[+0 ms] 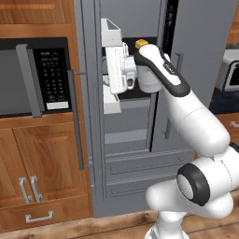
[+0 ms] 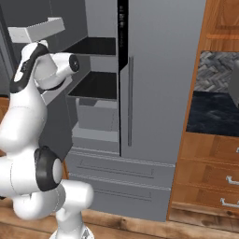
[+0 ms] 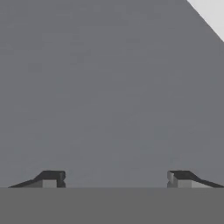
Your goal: Retrieve the sausage and cheese from the fridge and place them on the cutting board on the counter.
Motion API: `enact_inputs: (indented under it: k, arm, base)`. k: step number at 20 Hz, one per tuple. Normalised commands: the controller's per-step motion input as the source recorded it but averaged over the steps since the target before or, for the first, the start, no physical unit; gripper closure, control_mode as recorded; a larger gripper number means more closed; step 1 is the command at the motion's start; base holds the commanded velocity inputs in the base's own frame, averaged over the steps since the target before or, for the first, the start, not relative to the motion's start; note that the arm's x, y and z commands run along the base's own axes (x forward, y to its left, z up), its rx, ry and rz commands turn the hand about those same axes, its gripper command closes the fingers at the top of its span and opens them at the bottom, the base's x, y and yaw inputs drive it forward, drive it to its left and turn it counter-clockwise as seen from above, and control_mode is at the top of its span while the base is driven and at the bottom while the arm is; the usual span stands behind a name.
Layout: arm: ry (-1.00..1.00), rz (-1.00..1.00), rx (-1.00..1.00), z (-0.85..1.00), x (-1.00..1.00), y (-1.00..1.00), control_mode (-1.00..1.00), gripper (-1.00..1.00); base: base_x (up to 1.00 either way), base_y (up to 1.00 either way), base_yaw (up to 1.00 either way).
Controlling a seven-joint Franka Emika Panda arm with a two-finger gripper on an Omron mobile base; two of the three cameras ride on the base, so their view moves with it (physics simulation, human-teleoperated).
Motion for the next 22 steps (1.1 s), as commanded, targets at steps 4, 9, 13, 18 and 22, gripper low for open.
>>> enact_inputs:
  k: [4,9,13,18,22]
  arm:
    - [0.0,0.01,0.0,-0.07,0.01,0.55,-1.0,-1.0]
    - [0.0,0.0,-0.06,-0.01,0.0,-0.25,-1.0,-1.0]
    - [0.0,0.0,-0.14,0.0,-0.14,-0.94,-1.0,-1.0]
    - [0.0,0.0,-0.12,0.0,-0.24,-1.0,-1.0,-1.0]
    - [0.0,-0.01,-0.13,-0.05,-0.06,-1.0,-1.0,-1.0]
  base:
    - [0.0,0.0,0.0]
    - [0.0,0.0,0.0]
    - [0.0,0.0,0.0]
    - [0.0,0.0,0.0]
    - [0.0,0.0,0.0]
